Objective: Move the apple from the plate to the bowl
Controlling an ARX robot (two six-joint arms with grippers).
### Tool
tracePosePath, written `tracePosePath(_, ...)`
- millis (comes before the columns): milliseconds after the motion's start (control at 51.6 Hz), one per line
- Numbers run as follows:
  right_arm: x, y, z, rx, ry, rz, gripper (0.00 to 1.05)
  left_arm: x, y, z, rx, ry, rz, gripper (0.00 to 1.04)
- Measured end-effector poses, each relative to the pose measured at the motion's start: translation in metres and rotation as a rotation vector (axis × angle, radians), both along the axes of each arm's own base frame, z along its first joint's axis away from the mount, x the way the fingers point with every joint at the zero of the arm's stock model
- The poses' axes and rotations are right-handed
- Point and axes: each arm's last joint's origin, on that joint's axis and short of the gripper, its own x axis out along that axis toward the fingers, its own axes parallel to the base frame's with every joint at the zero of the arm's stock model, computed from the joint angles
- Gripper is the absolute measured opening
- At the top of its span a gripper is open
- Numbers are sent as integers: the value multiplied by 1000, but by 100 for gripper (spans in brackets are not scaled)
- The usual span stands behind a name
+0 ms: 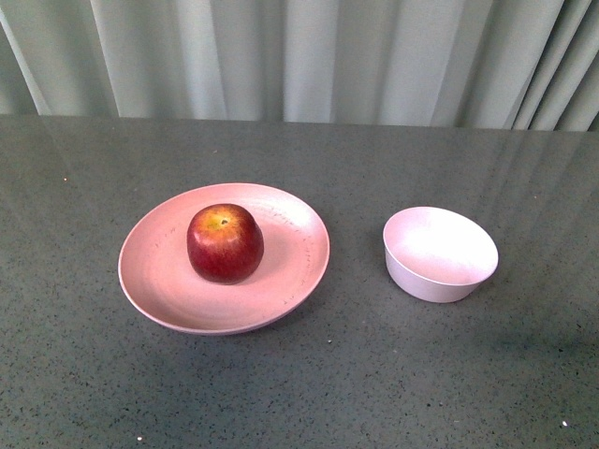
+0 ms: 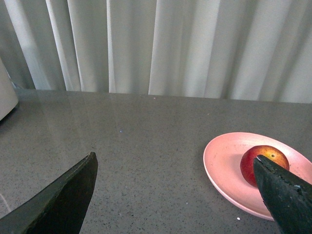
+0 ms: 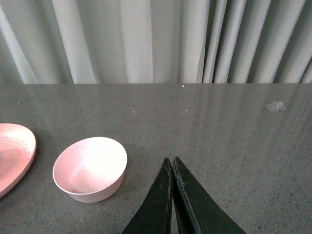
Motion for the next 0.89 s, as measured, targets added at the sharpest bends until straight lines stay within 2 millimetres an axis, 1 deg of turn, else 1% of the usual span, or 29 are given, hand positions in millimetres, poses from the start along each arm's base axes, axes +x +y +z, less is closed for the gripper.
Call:
tracePosePath(77, -6, 0, 0, 0, 4, -1, 2, 0, 0, 0, 0, 0, 0, 96)
tracePosePath(542, -27, 0, 10, 0, -31, 0, 2, 0, 0, 0, 0, 0, 0, 96)
tracePosePath(891, -39, 0, 12, 0, -37, 0, 2, 0, 0, 0, 0, 0, 0, 96)
